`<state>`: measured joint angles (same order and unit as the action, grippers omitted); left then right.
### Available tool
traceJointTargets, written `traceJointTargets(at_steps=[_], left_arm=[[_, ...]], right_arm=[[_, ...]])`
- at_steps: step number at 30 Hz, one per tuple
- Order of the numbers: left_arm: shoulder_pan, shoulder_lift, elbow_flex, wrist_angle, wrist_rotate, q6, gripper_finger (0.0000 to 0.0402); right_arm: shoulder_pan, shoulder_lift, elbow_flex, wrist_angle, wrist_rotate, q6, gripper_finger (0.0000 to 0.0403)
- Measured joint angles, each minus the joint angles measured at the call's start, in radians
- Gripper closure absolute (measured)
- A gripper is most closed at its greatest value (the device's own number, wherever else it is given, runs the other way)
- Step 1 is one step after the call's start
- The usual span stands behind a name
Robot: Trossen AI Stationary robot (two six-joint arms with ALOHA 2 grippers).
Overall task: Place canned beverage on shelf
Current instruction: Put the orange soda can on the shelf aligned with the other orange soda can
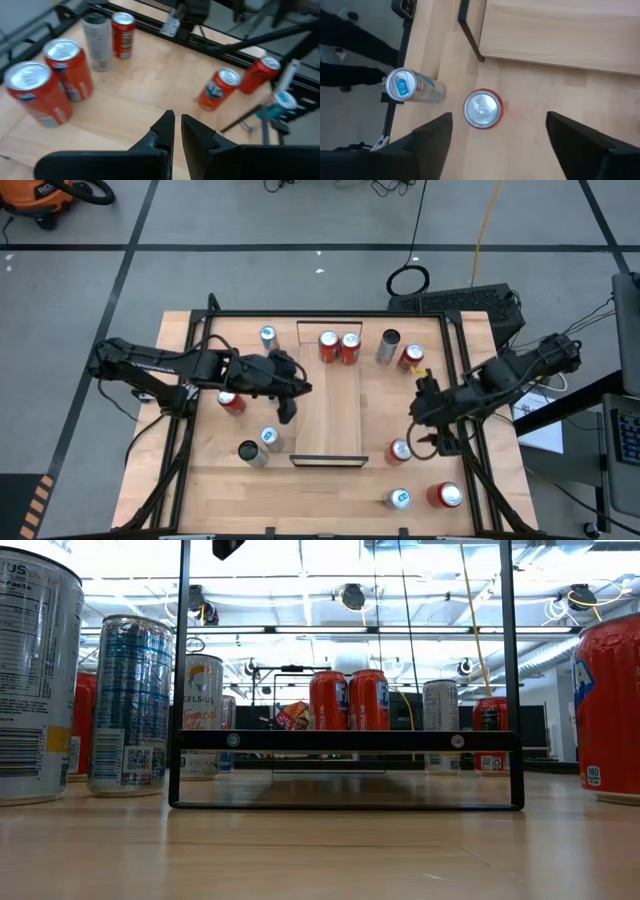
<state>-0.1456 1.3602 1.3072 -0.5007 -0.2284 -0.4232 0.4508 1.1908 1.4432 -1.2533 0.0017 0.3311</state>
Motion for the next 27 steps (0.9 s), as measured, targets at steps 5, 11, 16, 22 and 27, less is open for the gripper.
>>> traceJointTargets(at_steps=[5, 11, 16, 22, 27], left_arm=[[-0.006, 0.0, 0.0, -0.001, -0.075, -0.017, 0.0366], [-0.006, 0.003, 0.0, -0.005, -0.096, -0.016, 0.0366], [-0.006, 0.011, 0.0, -0.005, -0.096, -0.017, 0.0366], [-0.008, 0.025, 0.001, -0.001, -0.096, -0.017, 0.0366], [-0.008, 0.043, 0.001, 0.003, -0.095, -0.017, 0.0366]], right_arm=[[0.042, 0.001, -0.107, 0.117, -0.004, 0.009, 0.0064], [0.056, 0.001, -0.264, 0.219, -0.013, 0.04, 0.0042], [0.056, 0.001, -0.357, 0.333, -0.082, 0.063, 0.0033], [0.056, 0.001, -0.406, 0.352, -0.026, 0.088, 0.0031], [0.055, 0.003, -0.447, 0.408, -0.029, 0.088, 0.0021]])
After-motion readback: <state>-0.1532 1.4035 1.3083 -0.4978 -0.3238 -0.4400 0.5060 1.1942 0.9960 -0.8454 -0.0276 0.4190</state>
